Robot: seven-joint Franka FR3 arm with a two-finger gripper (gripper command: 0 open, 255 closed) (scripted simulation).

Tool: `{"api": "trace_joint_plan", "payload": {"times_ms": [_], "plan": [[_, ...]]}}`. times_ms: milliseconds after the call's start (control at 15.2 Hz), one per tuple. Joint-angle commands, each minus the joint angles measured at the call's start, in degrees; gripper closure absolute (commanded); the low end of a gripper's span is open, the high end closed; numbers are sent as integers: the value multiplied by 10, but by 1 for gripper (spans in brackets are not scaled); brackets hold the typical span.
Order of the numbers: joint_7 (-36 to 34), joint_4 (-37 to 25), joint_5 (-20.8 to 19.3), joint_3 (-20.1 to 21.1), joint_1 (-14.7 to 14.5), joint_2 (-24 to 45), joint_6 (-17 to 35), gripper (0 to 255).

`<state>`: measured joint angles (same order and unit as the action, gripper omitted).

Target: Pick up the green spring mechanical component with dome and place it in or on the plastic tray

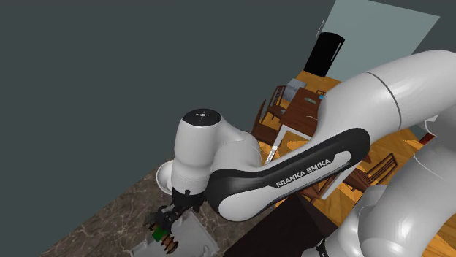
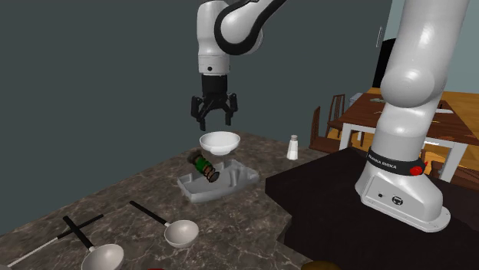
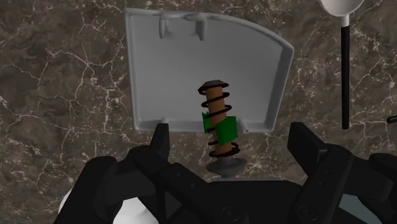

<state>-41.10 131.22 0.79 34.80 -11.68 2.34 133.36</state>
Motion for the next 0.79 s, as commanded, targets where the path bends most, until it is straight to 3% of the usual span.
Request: {"api": "trace_joint_plan", "payload": {"times_ms": [0, 198, 726], "plan": [[8, -7, 11, 0, 1, -15, -19, 0], [26, -31, 35, -2, 4, -51, -74, 0], [26, -31, 35, -3, 4, -51, -74, 0]]}}
